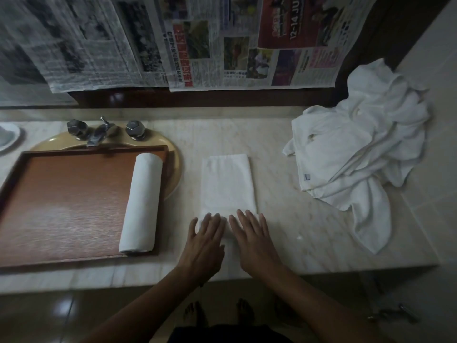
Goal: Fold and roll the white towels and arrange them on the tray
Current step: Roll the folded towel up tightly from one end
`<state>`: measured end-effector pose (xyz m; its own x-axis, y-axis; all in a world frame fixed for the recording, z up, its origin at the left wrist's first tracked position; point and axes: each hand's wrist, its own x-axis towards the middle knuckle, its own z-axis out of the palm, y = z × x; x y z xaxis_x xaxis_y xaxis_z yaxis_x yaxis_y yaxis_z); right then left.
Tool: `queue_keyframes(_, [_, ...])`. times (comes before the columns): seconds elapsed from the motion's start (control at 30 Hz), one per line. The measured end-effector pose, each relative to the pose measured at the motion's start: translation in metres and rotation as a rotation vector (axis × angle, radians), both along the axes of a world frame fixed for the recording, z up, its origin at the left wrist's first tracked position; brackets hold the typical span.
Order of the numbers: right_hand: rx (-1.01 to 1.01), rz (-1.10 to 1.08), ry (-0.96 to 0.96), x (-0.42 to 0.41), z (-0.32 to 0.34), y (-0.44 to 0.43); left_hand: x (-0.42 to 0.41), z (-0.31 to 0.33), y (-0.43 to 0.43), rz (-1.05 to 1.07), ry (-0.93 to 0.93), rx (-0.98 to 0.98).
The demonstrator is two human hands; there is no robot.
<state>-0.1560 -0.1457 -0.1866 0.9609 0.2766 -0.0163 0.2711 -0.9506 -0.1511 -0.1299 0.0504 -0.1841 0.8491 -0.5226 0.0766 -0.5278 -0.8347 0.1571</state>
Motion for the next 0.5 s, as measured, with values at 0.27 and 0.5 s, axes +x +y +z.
queue_keyframes(0.27, [-0.027, 0.045, 0.045, 0.051, 0.01, -0.009, 0.053, 0.005, 0.001, -0.032, 0.187, 0.049])
queue_keyframes(0.5, [0.092, 0.094, 0.223, 0.015, 0.021, -0.021, 0.015, 0.011, 0.022, -0.133, 0.32, -0.04])
